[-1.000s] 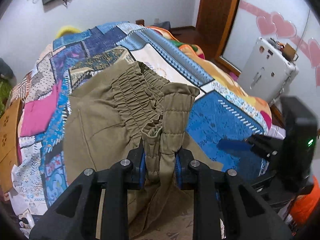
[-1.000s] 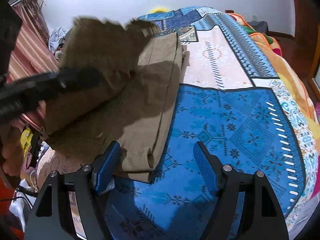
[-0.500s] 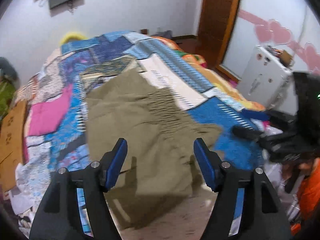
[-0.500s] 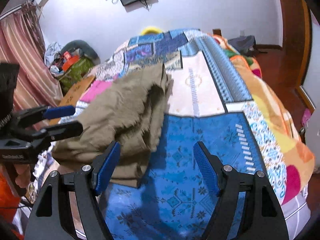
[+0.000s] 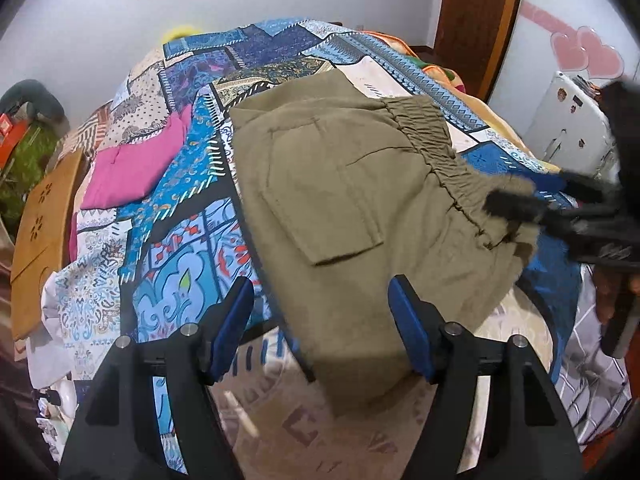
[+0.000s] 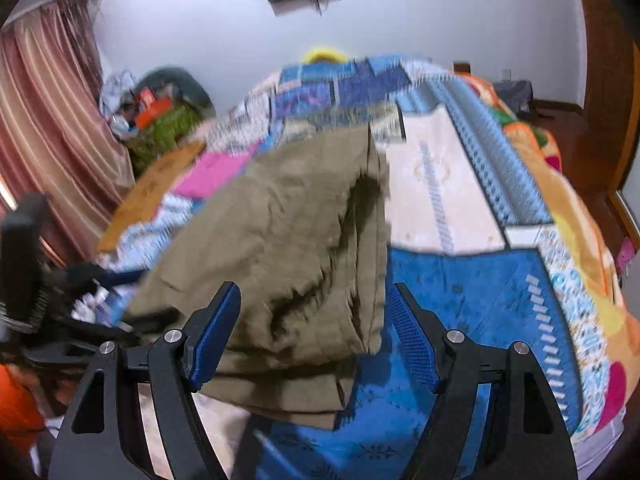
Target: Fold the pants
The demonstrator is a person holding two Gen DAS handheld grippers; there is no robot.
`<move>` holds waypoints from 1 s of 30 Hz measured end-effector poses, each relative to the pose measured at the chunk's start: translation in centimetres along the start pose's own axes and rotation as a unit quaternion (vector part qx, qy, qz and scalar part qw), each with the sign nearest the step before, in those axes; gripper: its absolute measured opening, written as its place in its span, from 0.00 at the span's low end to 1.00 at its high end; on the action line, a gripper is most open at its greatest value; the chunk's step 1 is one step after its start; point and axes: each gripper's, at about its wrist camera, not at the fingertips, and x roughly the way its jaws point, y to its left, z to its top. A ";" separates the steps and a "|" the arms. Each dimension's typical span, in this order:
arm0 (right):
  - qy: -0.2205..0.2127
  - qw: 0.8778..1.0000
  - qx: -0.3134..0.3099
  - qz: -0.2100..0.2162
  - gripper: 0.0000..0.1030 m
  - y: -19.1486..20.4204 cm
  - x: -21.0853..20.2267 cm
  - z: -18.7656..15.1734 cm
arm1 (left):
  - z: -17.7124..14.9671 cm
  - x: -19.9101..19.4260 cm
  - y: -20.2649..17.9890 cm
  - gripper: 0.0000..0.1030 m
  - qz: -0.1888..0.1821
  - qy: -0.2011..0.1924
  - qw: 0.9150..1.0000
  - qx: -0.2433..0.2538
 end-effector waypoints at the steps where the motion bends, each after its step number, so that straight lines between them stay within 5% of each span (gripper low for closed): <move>1: 0.012 1.000 -0.003 -0.006 0.70 -0.2 0.7 -0.7 | -0.3 -0.2 0.3 0.71 -0.004 0.001 1.000 -0.002; 9: 0.013 1.000 0.020 0.015 0.70 -1.2 0.2 -2.3 | -2.8 -1.8 2.7 0.74 -0.002 -0.005 1.000 -0.026; 16: 0.012 0.999 0.031 0.019 0.70 -1.3 -0.1 -2.5 | -1.9 -3.4 4.5 0.73 0.046 -0.013 0.998 -0.039; 23: 0.009 0.999 0.036 0.020 0.70 -1.1 -1.3 -1.8 | 5.0 -1.9 6.9 0.73 0.075 -0.056 0.995 -0.035; 30: 0.007 1.000 0.018 0.015 0.71 -0.2 -2.6 -2.0 | 12.4 5.0 8.7 0.74 0.047 -0.026 0.998 -0.031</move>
